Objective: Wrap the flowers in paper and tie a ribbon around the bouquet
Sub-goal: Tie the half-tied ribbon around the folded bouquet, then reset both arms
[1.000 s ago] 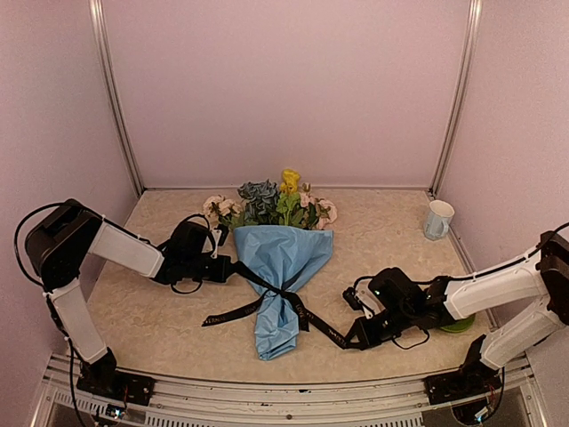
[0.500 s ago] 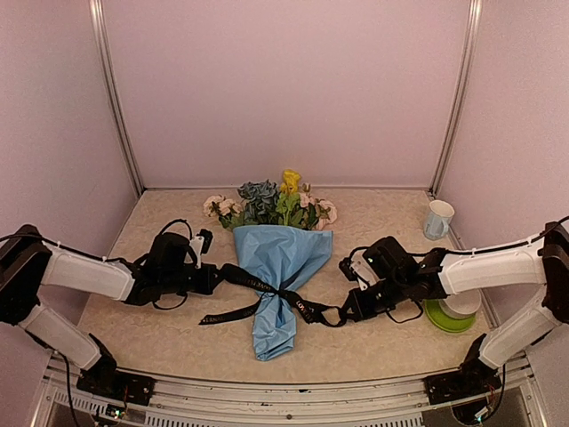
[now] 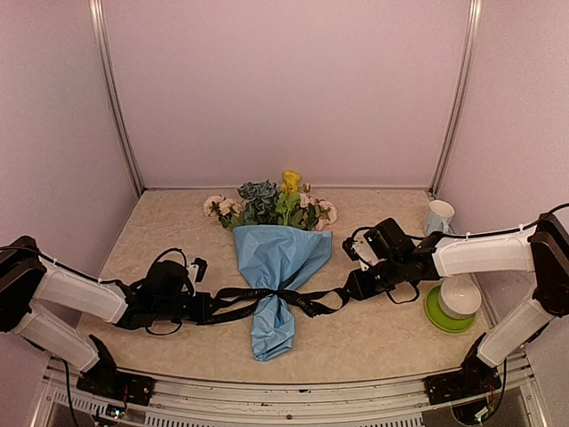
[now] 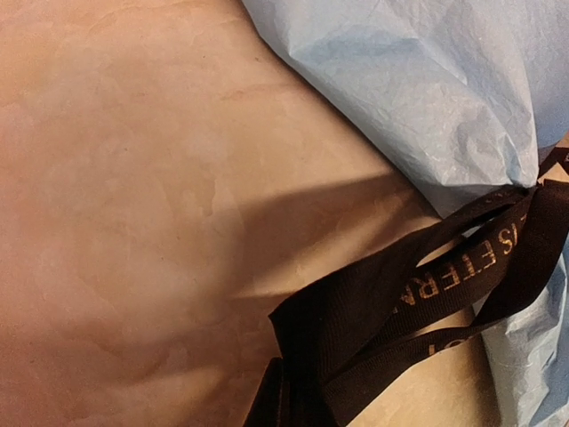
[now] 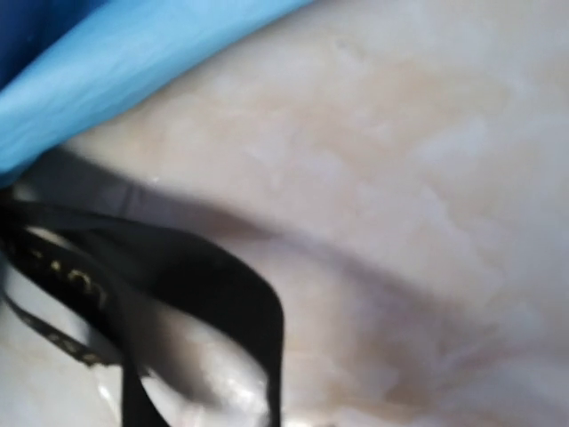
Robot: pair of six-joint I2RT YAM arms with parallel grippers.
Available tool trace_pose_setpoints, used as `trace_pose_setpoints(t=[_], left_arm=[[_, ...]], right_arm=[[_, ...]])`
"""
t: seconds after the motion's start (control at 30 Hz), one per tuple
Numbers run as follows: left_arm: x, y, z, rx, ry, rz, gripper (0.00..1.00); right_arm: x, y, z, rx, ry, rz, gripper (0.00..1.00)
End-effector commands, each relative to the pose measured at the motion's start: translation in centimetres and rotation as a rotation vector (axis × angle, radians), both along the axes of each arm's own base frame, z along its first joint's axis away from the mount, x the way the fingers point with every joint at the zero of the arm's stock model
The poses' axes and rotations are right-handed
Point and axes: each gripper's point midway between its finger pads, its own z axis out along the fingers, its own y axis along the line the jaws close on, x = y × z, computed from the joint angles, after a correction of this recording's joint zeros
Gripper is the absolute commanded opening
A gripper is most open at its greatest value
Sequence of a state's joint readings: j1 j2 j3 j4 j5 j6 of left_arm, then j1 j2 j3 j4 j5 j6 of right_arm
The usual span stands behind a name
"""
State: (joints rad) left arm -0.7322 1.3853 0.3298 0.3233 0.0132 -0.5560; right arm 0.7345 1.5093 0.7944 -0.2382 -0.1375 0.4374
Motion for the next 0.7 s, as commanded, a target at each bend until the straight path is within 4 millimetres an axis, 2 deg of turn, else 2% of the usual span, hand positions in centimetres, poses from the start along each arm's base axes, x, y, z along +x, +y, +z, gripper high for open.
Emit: trace_pose_setpoints(t=[0.0,0.03,0.1,0.17,0.27,0.37,0.47,0.57,0.67], left_arm=[[0.1,0.4,0.7,0.009,-0.013,0.041,0.2],[0.1,0.6,1.0,0.018,-0.023,0.049,0.31],[0.2,1.2,1.8,0.038,-0.044,0.067,0.55],[0.2,1.6,2.9,0.056,-0.069,0.078,0.71],[0.1,2.2,4.7,0.053,-0.103,0.098,0.97],[0.3,2.6,7.1,0.033,-0.166,0.116,0.99],[0.9,3.4,9.2,0.045,-0.226,0.145,0.99],[1.6,4.4,10.7,0.099,-0.27,0.183,0.99],[3.4,5.6,12.2,0.152,-0.324,0.238,0.99]], right_arm=[[0.9,0.2,1.8,0.0,-0.047,0.028,0.36],[1.0,0.0,2.1,-0.004,-0.053,0.026,0.5],[1.5,-0.6,3.0,-0.016,-0.073,0.002,0.86],[2.1,-1.5,4.4,-0.008,-0.105,-0.029,0.99],[2.8,-2.3,6.8,0.028,-0.153,-0.057,1.0],[3.7,-3.6,9.1,0.048,-0.219,-0.098,1.0],[4.8,-5.8,11.2,0.057,-0.302,-0.171,1.0],[5.8,-8.4,13.0,0.073,-0.37,-0.243,1.0],[7.0,-11.6,14.1,0.068,-0.444,-0.315,1.0]])
